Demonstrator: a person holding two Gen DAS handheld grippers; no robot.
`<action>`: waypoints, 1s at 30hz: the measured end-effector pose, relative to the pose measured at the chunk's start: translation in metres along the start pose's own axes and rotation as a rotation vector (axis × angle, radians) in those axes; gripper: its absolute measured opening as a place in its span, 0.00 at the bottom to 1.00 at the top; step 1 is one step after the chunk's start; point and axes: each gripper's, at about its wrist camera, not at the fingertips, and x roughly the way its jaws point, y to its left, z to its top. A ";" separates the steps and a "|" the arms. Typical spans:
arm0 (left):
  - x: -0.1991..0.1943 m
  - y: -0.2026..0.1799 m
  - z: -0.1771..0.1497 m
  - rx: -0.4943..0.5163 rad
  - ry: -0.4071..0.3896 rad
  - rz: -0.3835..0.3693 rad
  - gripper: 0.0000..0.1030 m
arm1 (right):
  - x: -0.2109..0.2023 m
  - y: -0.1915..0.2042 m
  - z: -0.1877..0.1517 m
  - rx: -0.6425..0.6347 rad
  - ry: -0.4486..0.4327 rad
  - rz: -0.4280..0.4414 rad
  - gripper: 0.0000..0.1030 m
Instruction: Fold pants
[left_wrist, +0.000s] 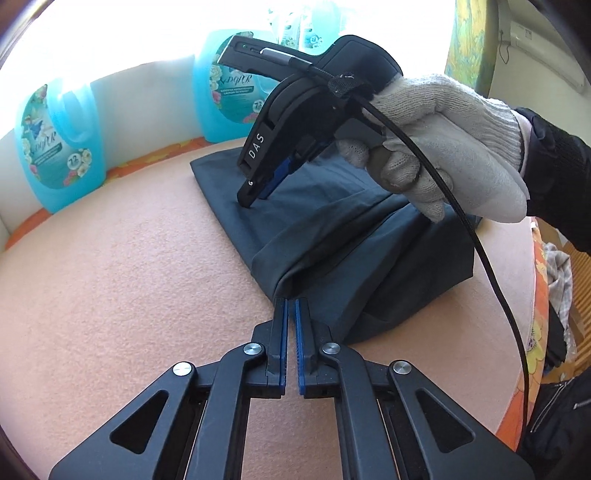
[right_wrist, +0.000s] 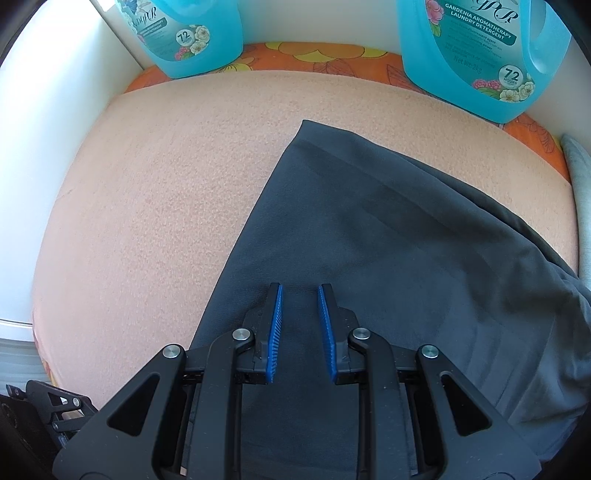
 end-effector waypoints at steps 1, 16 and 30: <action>0.000 0.003 0.002 -0.006 0.000 0.015 0.04 | -0.002 0.000 -0.002 0.004 0.003 0.028 0.21; 0.029 0.090 0.074 -0.155 0.017 -0.034 0.32 | -0.054 0.082 -0.105 -0.500 -0.150 0.008 0.32; 0.091 0.088 0.092 -0.130 0.121 -0.118 0.24 | -0.029 0.103 -0.118 -0.616 -0.168 -0.118 0.04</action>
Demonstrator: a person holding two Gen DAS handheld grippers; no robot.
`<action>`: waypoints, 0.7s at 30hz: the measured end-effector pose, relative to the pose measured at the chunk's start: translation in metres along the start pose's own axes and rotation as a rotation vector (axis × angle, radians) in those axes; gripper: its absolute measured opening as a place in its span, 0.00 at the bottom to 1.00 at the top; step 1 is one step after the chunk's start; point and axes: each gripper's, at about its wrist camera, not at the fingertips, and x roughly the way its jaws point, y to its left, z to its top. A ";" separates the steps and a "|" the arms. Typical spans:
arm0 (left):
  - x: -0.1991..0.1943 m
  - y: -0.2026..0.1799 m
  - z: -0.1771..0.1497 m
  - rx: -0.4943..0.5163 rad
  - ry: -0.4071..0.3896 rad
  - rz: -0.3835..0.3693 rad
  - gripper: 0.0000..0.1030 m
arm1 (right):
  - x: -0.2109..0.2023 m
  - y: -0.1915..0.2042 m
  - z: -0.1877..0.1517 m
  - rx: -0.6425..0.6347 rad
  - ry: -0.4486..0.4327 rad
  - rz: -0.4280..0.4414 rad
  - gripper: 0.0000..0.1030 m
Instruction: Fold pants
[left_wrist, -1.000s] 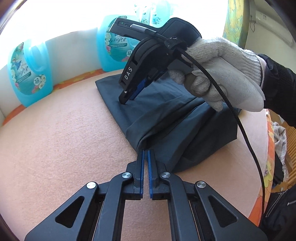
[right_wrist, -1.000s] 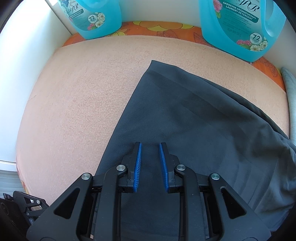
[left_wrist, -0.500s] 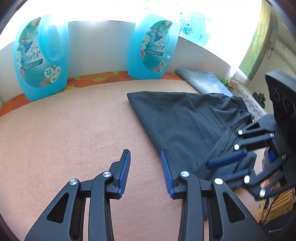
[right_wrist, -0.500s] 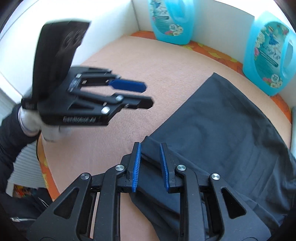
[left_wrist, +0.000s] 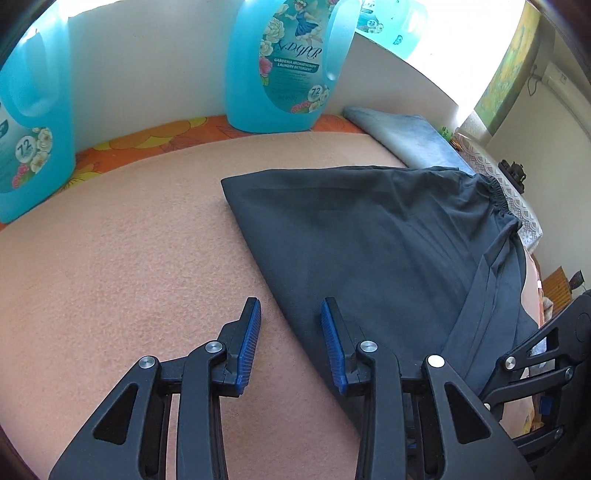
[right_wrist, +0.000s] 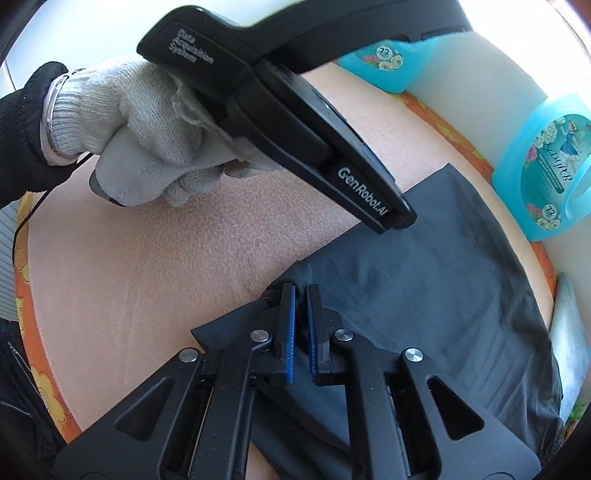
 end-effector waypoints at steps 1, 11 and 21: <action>0.002 0.000 0.001 -0.004 0.003 -0.007 0.18 | -0.005 0.000 0.000 0.004 -0.009 -0.004 0.04; 0.001 -0.001 0.014 -0.032 -0.049 0.011 0.04 | -0.061 -0.003 -0.010 0.034 -0.103 -0.057 0.04; -0.009 0.005 0.020 -0.132 -0.066 -0.059 0.41 | -0.069 -0.009 -0.021 0.048 -0.100 -0.091 0.03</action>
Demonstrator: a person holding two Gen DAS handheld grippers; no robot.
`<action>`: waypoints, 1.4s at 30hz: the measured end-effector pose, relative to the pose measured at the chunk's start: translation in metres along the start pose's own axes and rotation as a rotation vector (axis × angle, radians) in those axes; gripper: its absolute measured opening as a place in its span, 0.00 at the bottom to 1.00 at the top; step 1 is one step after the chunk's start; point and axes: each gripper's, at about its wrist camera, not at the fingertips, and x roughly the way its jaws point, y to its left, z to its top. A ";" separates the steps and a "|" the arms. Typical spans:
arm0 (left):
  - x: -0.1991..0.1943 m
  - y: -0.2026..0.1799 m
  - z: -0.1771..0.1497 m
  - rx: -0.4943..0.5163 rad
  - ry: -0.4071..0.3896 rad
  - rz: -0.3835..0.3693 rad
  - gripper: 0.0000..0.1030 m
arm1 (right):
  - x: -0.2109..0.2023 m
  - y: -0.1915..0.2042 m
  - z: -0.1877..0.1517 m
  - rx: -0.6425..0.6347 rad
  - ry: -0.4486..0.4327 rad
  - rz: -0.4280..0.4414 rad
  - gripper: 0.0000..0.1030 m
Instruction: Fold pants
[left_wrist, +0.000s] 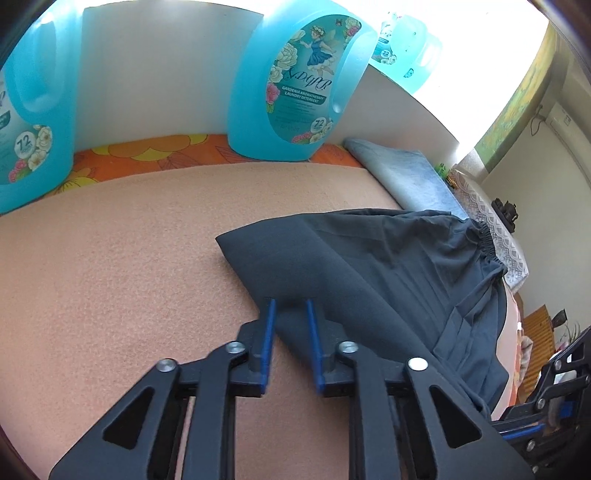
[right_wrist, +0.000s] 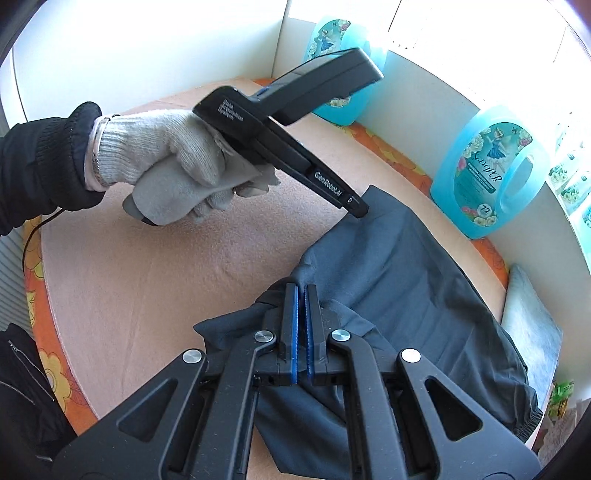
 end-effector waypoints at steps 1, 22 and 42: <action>-0.002 0.002 0.000 -0.025 -0.001 -0.002 0.53 | 0.003 -0.001 0.000 0.002 -0.001 0.008 0.04; 0.050 -0.030 0.011 0.236 0.059 0.262 0.24 | -0.002 0.047 -0.023 -0.010 0.015 0.164 0.01; -0.050 -0.041 -0.096 0.153 0.044 -0.147 0.43 | 0.123 -0.091 0.070 0.506 0.288 0.199 0.42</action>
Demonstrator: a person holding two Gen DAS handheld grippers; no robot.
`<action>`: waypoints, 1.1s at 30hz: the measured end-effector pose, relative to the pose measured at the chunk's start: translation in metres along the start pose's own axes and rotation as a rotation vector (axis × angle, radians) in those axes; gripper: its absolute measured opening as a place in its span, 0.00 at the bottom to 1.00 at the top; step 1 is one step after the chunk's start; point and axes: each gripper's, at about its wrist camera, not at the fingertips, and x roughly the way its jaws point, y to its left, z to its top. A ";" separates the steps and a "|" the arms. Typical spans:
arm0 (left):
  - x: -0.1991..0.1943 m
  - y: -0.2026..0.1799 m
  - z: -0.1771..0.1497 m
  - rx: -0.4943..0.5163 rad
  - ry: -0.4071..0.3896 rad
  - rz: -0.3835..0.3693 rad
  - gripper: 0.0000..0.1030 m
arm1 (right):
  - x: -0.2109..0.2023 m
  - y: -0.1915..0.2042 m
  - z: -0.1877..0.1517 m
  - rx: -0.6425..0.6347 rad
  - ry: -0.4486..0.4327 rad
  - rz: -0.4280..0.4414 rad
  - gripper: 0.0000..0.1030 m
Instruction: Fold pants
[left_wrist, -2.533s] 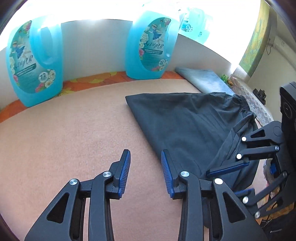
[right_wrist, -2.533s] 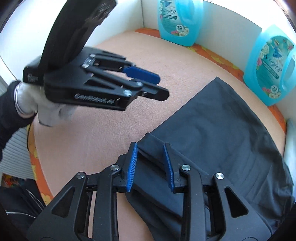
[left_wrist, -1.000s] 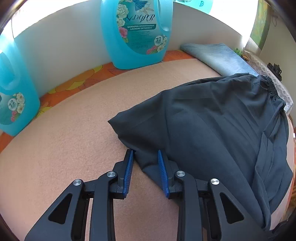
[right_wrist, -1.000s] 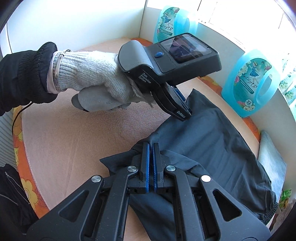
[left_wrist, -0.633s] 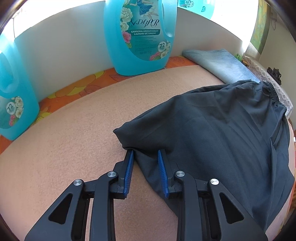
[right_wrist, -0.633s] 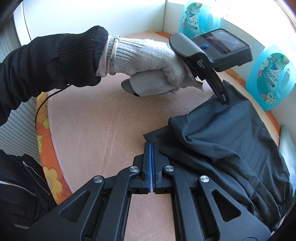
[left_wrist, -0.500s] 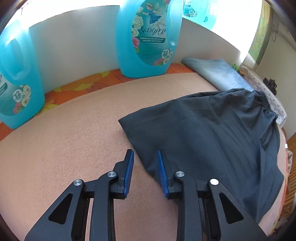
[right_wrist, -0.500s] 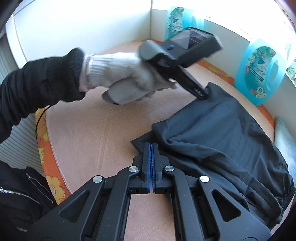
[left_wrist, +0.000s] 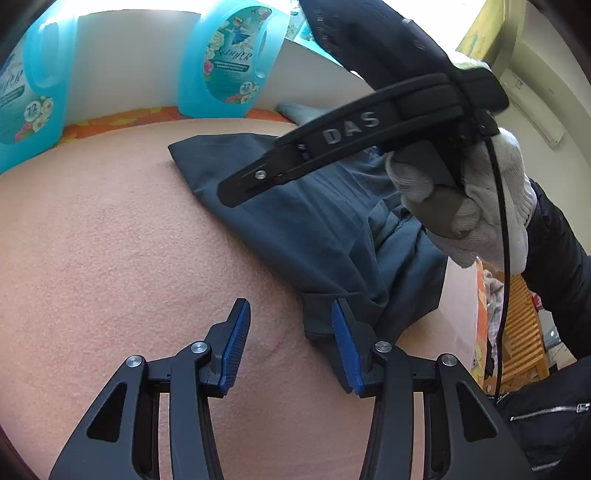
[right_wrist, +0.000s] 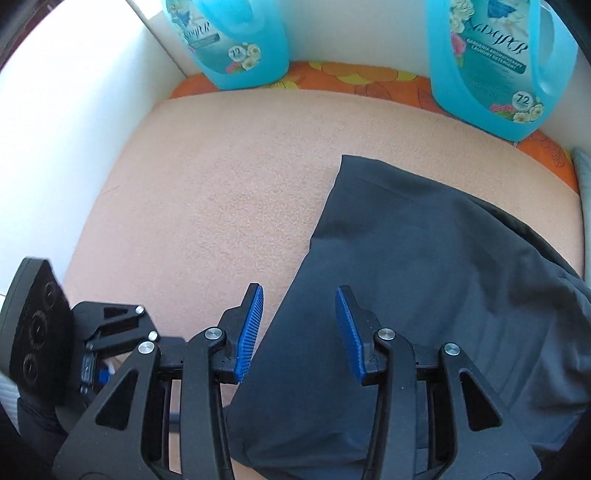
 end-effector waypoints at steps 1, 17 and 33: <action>0.001 -0.003 -0.002 0.007 0.003 -0.008 0.43 | 0.007 0.006 0.003 -0.013 0.022 -0.047 0.42; 0.014 -0.034 -0.002 0.108 -0.002 -0.013 0.49 | -0.007 0.000 -0.009 -0.097 0.002 -0.233 0.02; -0.003 -0.023 0.038 0.056 -0.130 -0.111 0.50 | -0.091 -0.128 -0.053 0.127 -0.176 -0.145 0.02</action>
